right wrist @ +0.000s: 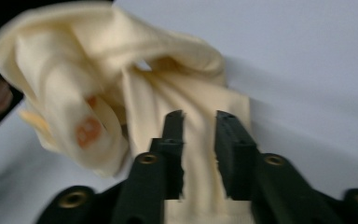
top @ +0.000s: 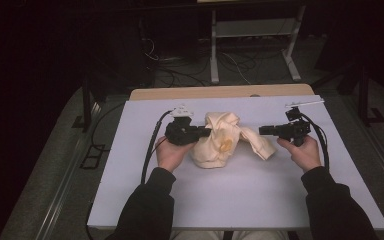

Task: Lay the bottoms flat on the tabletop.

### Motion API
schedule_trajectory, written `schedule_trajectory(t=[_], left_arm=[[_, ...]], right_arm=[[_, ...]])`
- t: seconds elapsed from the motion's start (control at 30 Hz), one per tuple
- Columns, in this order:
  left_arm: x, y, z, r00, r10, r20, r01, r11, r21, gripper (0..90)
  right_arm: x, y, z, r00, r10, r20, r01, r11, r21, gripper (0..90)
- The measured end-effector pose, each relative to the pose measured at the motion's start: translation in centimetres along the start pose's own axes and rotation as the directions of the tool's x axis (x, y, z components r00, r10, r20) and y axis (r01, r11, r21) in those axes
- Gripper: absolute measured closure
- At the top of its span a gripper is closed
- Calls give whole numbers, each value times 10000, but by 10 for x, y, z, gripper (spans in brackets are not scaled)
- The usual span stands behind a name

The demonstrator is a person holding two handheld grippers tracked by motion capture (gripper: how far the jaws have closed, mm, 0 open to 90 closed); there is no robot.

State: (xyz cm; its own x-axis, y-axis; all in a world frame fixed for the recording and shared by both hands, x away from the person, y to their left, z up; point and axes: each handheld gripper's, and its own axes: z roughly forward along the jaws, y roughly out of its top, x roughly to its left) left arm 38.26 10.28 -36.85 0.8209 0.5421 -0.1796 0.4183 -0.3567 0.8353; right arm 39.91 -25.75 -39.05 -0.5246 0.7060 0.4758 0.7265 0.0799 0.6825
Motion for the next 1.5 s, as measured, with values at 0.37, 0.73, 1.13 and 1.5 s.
schedule_trajectory(t=[0.37, 0.73, 1.13, 1.5], left_arm=[[-19, -3, 29, 9982, -126, 582, 133, 9998, -130, 823], [-45, 12, 55, 9941, 803, 726, -837, 9954, 458, 823], [-26, 29, 25, 9999, 6, 166, 18, 9893, -1460, 560], [-10, 16, 17, 9950, -619, -788, 501, 9882, -1444, 234]], right_arm=[[24, 6, -6, 9881, -759, -1335, 684, 9959, -598, 241], [57, 32, 30, 9855, -1230, -1172, 1299, 9901, 529, 419], [67, 80, 16, 9919, -1228, 336, 1204, 9906, 654, 856], [50, 97, -9, 9932, -769, 870, 763, 9970, 106, 855]])
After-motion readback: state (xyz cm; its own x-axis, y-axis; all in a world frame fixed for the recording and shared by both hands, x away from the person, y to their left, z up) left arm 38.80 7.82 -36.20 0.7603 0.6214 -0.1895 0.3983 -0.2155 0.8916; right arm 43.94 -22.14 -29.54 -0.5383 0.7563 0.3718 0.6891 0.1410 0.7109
